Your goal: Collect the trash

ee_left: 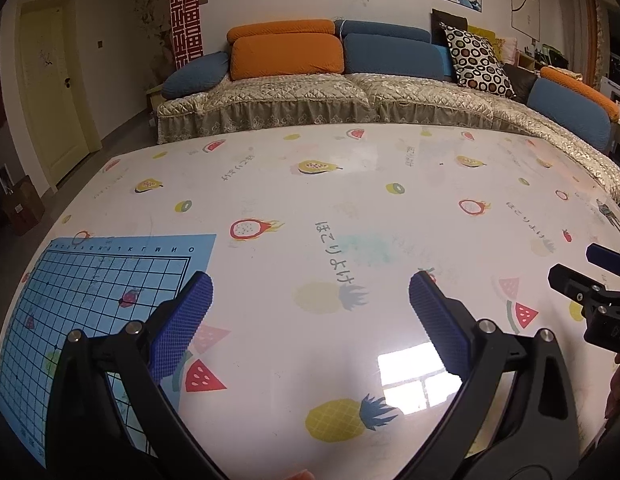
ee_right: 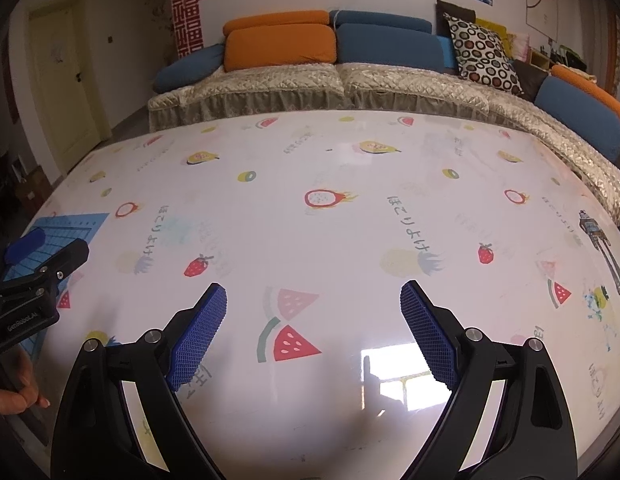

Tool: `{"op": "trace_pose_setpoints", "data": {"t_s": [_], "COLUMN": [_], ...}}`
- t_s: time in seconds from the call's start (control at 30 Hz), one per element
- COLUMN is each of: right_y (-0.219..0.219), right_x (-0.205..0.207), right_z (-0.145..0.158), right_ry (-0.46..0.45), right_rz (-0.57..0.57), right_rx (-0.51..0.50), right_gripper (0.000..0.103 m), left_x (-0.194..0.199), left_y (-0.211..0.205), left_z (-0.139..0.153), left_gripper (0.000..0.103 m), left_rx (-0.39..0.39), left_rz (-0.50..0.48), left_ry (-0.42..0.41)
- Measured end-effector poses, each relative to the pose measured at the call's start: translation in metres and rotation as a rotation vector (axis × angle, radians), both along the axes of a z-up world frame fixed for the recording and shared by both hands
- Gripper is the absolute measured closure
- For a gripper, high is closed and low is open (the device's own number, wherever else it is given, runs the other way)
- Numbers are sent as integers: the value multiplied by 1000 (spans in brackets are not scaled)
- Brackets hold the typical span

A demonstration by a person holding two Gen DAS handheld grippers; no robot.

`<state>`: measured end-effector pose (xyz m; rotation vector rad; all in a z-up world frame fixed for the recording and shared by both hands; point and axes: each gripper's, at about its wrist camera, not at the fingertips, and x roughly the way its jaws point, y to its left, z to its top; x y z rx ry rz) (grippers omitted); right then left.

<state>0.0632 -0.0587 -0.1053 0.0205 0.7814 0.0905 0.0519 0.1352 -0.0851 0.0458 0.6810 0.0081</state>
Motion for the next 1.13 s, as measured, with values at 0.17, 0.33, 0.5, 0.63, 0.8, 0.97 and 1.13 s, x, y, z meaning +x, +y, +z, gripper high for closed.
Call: {"op": "trace_pose_setpoints", "data": {"t_s": [0.17,0.33,0.5,0.63,0.8,0.97,1.13], "right_y": [1,2,1,1,0,-1,-2], "right_x": [1,1,1,1,1,1,2], "right_z": [0,1,1,2,3,4,5], "right_ry": [-2,-4,-5,-4,-4,-6,-5], "right_rz": [3,6,2,1,-1,-4,-3], "right_rx": [0,-2,1,1,6,7,10], "right_gripper": [15,15,15,15,15,15,15], "left_x": [1,2,1,2,2,6,8], "left_y": [4,5,5,4,3,2,-1], "left_z": [0,1,3,4,3,1,-1], "left_gripper": [7,7,7,7,7,7,7], "left_rx": [-18,-15,-21,-14,-7,17,26], "left_rz": [12,16,11,11,16,20,5], "left_ry": [4,4,-3,2,7,27,51]}}
